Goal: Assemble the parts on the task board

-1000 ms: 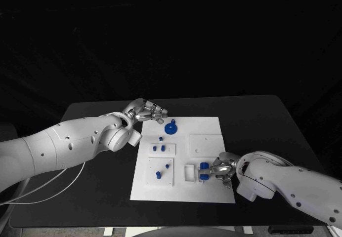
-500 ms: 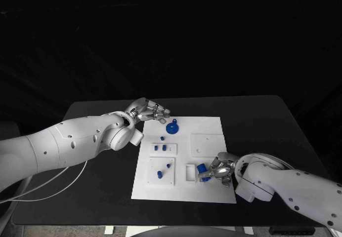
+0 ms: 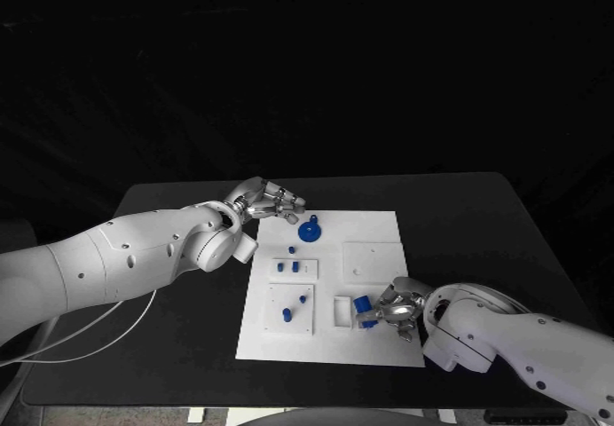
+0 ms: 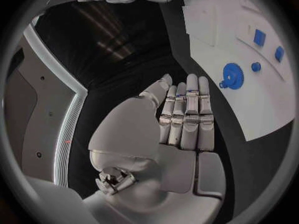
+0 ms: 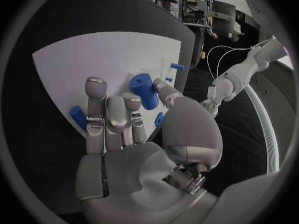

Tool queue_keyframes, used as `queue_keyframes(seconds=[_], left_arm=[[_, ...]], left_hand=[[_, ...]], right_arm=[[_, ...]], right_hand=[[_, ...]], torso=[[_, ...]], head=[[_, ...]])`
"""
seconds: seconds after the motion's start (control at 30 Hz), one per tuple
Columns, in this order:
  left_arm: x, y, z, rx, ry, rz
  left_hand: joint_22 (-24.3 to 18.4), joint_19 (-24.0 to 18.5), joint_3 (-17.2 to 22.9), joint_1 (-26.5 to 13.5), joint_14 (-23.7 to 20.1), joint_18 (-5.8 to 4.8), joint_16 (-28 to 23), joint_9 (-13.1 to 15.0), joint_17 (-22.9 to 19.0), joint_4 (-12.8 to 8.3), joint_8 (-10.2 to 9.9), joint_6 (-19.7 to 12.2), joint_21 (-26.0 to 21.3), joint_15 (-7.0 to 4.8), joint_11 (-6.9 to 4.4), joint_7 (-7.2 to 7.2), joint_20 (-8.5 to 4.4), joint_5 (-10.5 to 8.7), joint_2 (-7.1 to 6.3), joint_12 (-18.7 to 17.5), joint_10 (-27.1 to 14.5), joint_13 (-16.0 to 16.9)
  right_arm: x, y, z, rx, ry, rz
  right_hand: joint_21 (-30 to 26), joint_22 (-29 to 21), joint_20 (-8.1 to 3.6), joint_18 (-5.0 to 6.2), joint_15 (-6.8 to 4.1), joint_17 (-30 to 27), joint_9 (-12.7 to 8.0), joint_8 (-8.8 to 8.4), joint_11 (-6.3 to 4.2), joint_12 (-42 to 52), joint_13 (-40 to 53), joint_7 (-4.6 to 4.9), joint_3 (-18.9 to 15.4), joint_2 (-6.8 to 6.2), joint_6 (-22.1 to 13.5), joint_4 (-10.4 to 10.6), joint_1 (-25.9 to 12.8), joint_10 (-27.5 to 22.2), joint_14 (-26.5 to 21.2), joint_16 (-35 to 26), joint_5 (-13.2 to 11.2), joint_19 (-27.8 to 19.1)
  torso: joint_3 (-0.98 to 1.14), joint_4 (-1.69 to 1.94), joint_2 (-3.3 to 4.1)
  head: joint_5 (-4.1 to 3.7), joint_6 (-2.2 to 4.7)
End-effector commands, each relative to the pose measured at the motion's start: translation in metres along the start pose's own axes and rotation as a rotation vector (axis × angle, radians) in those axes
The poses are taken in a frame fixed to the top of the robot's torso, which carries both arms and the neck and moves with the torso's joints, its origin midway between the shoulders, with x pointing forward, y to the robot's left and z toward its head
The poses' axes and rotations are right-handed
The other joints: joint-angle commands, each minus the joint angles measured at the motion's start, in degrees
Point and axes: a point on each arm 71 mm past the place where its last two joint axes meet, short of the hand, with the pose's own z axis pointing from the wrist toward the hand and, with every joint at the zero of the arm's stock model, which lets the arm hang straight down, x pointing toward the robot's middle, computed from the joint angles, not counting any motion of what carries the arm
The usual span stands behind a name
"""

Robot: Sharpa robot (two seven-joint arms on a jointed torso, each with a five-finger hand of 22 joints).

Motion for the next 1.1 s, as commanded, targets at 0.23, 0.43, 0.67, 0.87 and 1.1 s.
queue_keyframes(seconds=[0.23,0.43,0.67,0.87,1.1], left_arm=[[0.002,-0.002,0.000,0.013,0.018,-0.013],[0.002,-0.001,-0.001,0.011,0.019,-0.013],[0.002,-0.001,-0.001,0.010,0.022,-0.015],[0.003,-0.002,-0.001,0.010,0.026,-0.016],[0.004,-0.002,-0.001,0.010,0.030,-0.017]], left_hand=[[-0.2,0.4,-0.2,-0.2,0.4,-0.97,-0.2,0.1,0.1,0.0,-0.1,0.1,0.2,-0.08,0.07,-0.10,-0.12,0.22,0.47,0.2,-0.2,0.0],[-0.4,0.5,-0.3,-0.4,0.5,-0.97,-0.1,0.0,0.2,0.1,-0.2,-0.2,0.2,-0.10,0.10,-0.05,-0.14,0.23,0.43,0.2,-0.3,0.0],[-0.4,0.5,-0.3,-0.4,0.5,-0.97,-0.1,0.0,0.2,0.1,-0.2,-0.2,0.2,-0.10,0.10,-0.05,-0.14,0.23,0.43,0.2,-0.3,0.0],[-0.7,0.6,-0.4,-0.3,0.5,-0.98,-0.2,0.0,0.3,0.1,-0.1,-0.2,0.2,-0.10,0.11,-0.06,-0.14,0.20,0.39,0.2,-0.4,0.0],[-0.9,0.6,-0.4,-0.5,0.5,-0.98,-0.2,0.0,0.3,0.2,-0.1,-0.2,0.2,-0.08,0.12,-0.07,-0.13,0.19,0.41,0.2,-0.4,0.0]], right_arm=[[0.003,0.009,-0.007,-0.019,0.004,0.071],[0.006,0.014,-0.007,-0.025,0.023,0.068],[0.010,0.018,-0.004,-0.023,0.039,0.056],[0.011,0.019,-0.001,-0.016,0.036,0.036],[0.013,0.020,0.004,-0.014,0.026,-0.002]], right_hand=[[0.5,1.6,-0.39,-0.70,-0.43,0.0,0.3,0.41,-0.57,-0.4,-0.4,-0.62,-0.8,1.44,1.8,0.7,0.8,0.1,0.6,0.2,0.6,2.7],[0.6,1.7,-0.43,-0.78,-0.46,0.1,0.1,0.39,-0.62,-0.4,-0.5,-0.72,-1.1,1.39,2.2,1.2,0.6,0.1,0.6,0.3,0.7,2.7],[0.5,1.8,-0.45,-0.84,-0.48,0.1,-0.8,0.35,-0.65,-0.9,-0.9,-0.76,-1.6,1.17,2.6,2.0,0.6,0.1,0.6,0.3,0.7,2.7],[0.5,1.8,-0.43,-0.85,-0.45,0.1,-1.2,0.37,-0.61,-1.2,-1.2,-0.71,-1.8,0.93,2.6,2.6,0.3,0.1,0.6,0.2,0.4,2.7],[0.2,1.8,-0.39,-0.79,-0.41,0.0,-1.7,0.39,-0.55,-1.4,-1.4,-0.63,-2.0,-0.49,2.7,4.7,-0.3,0.1,0.6,0.0,-1.1,2.7]], torso=[[-0.11,0.14,0.02],[-0.08,0.13,0.04],[-0.04,0.07,0.05],[-0.06,0.03,0.05],[0.00,0.10,0.05]], head=[[0.02,-0.08],[0.24,-0.26],[0.46,-0.46],[0.60,-0.42],[0.69,-0.37]])
